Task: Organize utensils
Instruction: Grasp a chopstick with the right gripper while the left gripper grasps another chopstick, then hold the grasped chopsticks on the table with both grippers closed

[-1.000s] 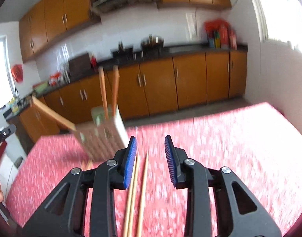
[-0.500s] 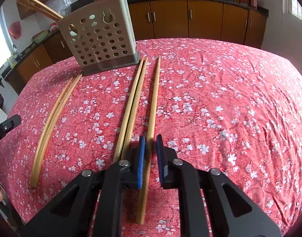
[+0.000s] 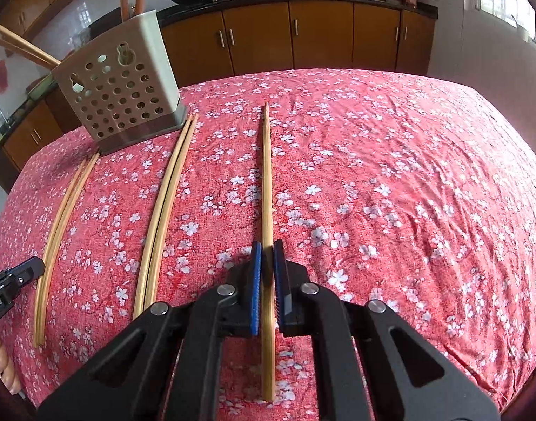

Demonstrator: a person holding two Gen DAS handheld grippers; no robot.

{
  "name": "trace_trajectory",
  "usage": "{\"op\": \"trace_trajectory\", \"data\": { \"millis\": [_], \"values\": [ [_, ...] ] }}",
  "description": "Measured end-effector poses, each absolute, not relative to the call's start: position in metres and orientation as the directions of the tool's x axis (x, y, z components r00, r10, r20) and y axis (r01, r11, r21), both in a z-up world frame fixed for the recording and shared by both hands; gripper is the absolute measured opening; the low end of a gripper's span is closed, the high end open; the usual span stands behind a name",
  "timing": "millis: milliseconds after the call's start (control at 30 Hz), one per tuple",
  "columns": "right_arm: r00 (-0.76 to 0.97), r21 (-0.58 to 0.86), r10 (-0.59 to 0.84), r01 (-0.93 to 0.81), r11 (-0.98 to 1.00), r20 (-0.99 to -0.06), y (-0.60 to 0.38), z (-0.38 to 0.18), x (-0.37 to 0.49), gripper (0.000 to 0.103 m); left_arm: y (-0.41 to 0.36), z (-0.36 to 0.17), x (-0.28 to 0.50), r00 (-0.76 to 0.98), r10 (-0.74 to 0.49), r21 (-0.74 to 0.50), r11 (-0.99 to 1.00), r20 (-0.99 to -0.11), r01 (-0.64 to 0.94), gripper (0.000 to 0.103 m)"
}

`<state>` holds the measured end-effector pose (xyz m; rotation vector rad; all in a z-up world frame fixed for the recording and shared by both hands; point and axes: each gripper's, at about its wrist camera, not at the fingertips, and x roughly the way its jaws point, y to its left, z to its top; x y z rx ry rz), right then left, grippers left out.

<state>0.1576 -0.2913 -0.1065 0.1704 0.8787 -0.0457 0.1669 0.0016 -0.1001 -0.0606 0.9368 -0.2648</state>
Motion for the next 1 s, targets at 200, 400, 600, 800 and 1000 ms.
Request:
{"op": "trace_trajectory", "data": {
  "millis": [200, 400, 600, 800, 1000],
  "values": [
    [0.639, 0.126, 0.043, 0.085, 0.988, -0.768, -0.28, -0.111, 0.16, 0.008, 0.008, -0.099, 0.174, 0.586, -0.144, -0.073, 0.987, -0.797, 0.143, 0.007],
    [0.641, 0.113, 0.025, 0.096, 0.989, -0.767, -0.287, -0.112, 0.172, 0.008, 0.046, -0.099, 0.197, 0.595, -0.083, -0.077, 0.996, -0.799, 0.036, 0.008],
    [0.649, 0.108, 0.015, 0.104, 0.989, -0.761, -0.291, -0.114, 0.178, 0.008, 0.056, -0.101, 0.204, 0.613, -0.102, -0.098, 0.994, -0.784, 0.039, 0.009],
    [0.659, 0.096, 0.008, 0.098, 0.99, -0.752, -0.288, -0.116, 0.178, 0.009, 0.054, -0.102, 0.199, 0.627, -0.101, -0.095, 0.995, -0.772, 0.043, 0.01],
    [0.66, 0.086, -0.001, 0.099, 0.991, -0.751, -0.288, -0.115, 0.174, 0.009, 0.053, -0.102, 0.198, 0.628, -0.098, -0.092, 0.995, -0.772, 0.041, 0.01]
  ]
}}
